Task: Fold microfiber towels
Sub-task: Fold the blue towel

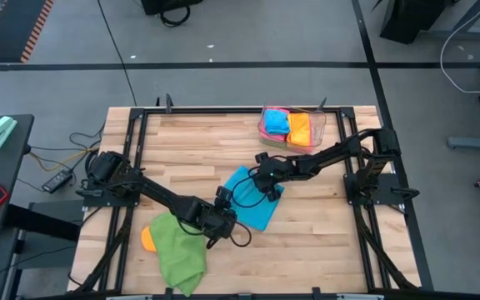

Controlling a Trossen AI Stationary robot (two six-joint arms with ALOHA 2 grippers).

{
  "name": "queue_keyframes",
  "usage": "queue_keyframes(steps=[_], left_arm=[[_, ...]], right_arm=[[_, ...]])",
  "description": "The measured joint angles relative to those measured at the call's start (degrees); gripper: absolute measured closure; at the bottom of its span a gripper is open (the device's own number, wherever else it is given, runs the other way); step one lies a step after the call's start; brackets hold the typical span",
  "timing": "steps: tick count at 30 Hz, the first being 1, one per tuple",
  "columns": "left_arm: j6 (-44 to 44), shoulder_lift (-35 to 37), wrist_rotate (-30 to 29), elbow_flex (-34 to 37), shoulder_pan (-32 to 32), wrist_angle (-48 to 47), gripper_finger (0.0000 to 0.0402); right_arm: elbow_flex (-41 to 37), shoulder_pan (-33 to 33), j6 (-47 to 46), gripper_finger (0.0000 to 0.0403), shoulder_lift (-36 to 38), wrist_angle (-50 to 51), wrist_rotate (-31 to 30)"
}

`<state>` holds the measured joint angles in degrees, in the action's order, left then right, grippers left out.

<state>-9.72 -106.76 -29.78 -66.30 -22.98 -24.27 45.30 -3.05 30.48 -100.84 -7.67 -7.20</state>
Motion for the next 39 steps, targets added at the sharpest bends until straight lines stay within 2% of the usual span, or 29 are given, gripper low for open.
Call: queue_keyframes(steps=[3,12,17,23,32,35,39], left_arm=[[0.0,0.0,0.0,0.02,-0.02,-0.05,0.0241],[0.02,0.04,-0.13,-2.84,-1.66,-5.98,0.0255],[0.04,0.04,-0.21,-3.26,-1.74,-6.74,0.0263],[0.07,0.04,-0.22,-3.26,-1.57,-7.08,0.0266],[4.27,0.04,-0.01,-3.26,-1.57,-6.88,0.0267],[4.63,0.04,1.47,-3.26,-1.57,-6.86,0.0267],[4.63,0.04,1.52,-3.26,-1.64,-6.84,0.025]], right_arm=[[0.0,0.0,-1.29,0.0394,0.0,0.06,-0.03],[0.02,0.0,-1.83,0.0399,2.82,3.03,-4.73],[0.02,0.22,-1.97,0.04,6.36,6.97,-4.96],[0.02,1.09,-3.0,0.04,7.49,11.74,-3.73],[0.0,1.05,-5.57,0.0396,5.33,11.93,-2.65],[0.0,1.05,-6.21,0.0392,5.33,11.62,-0.58],[0.0,1.06,-7.24,0.039,5.33,11.79,0.44]])
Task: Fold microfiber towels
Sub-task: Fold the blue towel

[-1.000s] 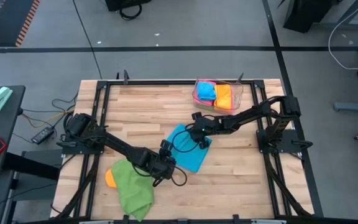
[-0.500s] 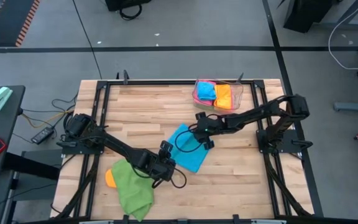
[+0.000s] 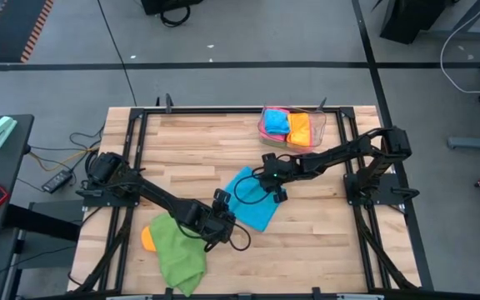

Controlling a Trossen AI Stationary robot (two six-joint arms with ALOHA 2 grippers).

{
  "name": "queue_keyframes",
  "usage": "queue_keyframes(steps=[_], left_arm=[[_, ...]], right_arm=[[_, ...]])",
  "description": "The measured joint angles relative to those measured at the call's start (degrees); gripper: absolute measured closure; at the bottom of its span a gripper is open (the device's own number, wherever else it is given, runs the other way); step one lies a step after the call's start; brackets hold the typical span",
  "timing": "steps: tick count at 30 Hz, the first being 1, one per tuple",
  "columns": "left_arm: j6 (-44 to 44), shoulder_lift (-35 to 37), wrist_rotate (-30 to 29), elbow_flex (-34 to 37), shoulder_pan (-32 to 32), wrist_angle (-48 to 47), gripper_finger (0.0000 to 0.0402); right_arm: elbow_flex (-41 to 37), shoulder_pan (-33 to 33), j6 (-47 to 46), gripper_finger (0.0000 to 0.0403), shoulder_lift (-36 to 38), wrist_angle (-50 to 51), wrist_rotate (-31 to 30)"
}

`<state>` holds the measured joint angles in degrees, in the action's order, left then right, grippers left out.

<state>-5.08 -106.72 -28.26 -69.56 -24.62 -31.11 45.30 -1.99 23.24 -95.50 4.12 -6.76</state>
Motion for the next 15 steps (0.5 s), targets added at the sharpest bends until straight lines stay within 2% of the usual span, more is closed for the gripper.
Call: queue_keyframes(steps=[7,10,15], left_arm=[[0.09,0.0,0.01,0.0,0.0,-0.03,0.022],[0.09,0.0,0.01,0.0,0.0,-0.21,0.0217],[-0.07,-0.02,0.01,0.02,0.01,-0.48,0.0223]], right_arm=[[0.0,0.13,0.83,0.0369,0.0,1.51,-0.01],[0.0,0.63,2.19,0.0335,0.0,2.75,-0.34],[0.0,2.82,5.72,0.0263,0.24,2.97,-5.89]])
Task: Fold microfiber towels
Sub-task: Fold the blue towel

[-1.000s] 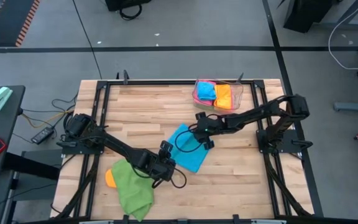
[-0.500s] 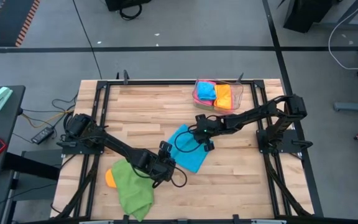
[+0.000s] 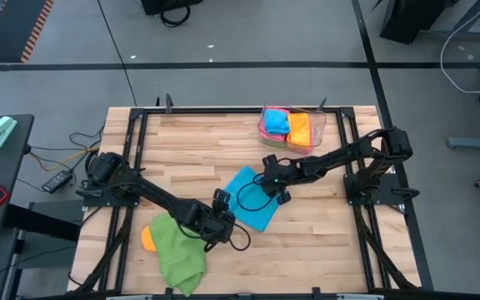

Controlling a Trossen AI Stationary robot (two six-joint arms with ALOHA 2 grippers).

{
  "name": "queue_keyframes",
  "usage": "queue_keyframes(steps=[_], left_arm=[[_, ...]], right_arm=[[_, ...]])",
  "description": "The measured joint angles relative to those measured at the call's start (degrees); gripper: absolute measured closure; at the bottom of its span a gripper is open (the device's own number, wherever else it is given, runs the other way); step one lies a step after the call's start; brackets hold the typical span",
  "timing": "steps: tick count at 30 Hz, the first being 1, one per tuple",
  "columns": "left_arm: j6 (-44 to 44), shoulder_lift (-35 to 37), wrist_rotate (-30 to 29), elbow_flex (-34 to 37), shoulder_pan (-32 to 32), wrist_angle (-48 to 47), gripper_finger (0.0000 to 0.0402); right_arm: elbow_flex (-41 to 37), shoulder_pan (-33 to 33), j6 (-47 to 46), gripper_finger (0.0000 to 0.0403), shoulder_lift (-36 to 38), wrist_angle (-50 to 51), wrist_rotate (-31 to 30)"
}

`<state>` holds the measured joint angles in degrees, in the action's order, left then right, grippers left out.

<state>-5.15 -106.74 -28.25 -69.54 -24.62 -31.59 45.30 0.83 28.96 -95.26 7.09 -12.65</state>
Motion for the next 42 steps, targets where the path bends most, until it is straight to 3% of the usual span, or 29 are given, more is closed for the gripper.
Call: queue_keyframes(steps=[5,12,20,36,42], left_arm=[[-0.44,0.0,0.02,0.0,0.46,0.01,0.0229],[-0.41,0.0,0.01,0.0,1.35,0.16,0.0225],[-0.25,0.0,0.02,0.0,1.32,0.17,0.0229],[0.01,0.0,0.02,0.0,1.31,0.2,0.0224],[0.04,-0.02,0.02,0.02,1.31,0.0,0.0229]], right_arm=[[0.02,2.47,7.22,0.0219,-0.26,-2.47,-4.67],[0.02,1.53,10.27,0.0215,-0.68,-4.88,-5.98],[0.02,-0.89,11.36,0.0235,-0.73,-4.93,0.99],[0.02,-4.04,13.29,0.027,-0.88,-5.62,9.86],[-0.04,-4.19,13.73,0.0277,-4.33,-8.5,11.05]])
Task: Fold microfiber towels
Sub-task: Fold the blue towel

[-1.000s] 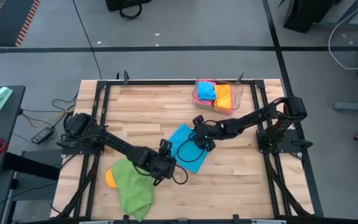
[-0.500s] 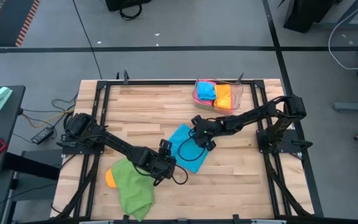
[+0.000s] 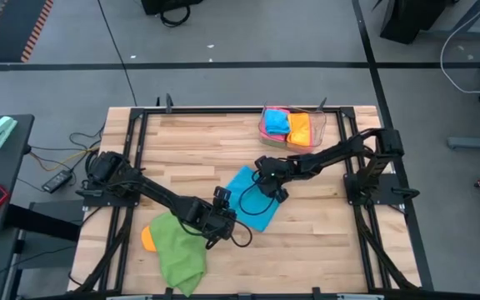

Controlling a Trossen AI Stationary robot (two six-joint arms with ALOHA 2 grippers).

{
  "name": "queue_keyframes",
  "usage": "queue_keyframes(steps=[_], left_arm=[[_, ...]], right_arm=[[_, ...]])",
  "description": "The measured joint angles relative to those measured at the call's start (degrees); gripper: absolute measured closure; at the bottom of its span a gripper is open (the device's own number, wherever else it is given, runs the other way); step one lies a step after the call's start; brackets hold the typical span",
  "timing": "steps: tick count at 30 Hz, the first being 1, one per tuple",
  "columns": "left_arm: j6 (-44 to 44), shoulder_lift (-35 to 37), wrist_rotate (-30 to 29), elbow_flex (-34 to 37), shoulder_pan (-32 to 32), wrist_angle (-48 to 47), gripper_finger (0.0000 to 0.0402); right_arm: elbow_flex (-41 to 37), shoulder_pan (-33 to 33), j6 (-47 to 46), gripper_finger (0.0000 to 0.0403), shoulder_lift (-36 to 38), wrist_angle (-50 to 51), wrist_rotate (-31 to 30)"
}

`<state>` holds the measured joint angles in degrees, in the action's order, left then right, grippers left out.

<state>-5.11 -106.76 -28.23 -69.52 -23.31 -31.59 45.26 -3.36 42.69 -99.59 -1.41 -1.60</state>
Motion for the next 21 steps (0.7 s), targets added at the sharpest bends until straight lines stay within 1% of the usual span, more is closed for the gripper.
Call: queue_keyframes(steps=[2,6,12,17,21], left_arm=[[0.01,0.0,0.0,0.0,-0.14,-0.05,0.0229],[0.01,0.0,0.0,0.02,-0.39,-0.37,0.0224],[0.01,0.0,0.0,0.02,-0.42,-0.46,0.0229],[0.03,0.0,0.0,0.02,-0.39,-0.41,0.0224],[0.03,0.0,0.02,0.02,-0.42,-0.39,0.0225]], right_arm=[[0.08,-0.23,-0.28,0.0276,-0.54,-1.58,0.01],[0.08,-0.33,-1.67,0.0283,-0.7,-1.38,0.06],[0.08,-0.39,-3.76,0.0321,-0.7,-0.76,0.15],[0.08,-0.72,-5.06,0.0354,-0.72,-0.59,0.13],[0.06,-1.35,-6.56,0.036,-0.48,-0.48,-0.31]])
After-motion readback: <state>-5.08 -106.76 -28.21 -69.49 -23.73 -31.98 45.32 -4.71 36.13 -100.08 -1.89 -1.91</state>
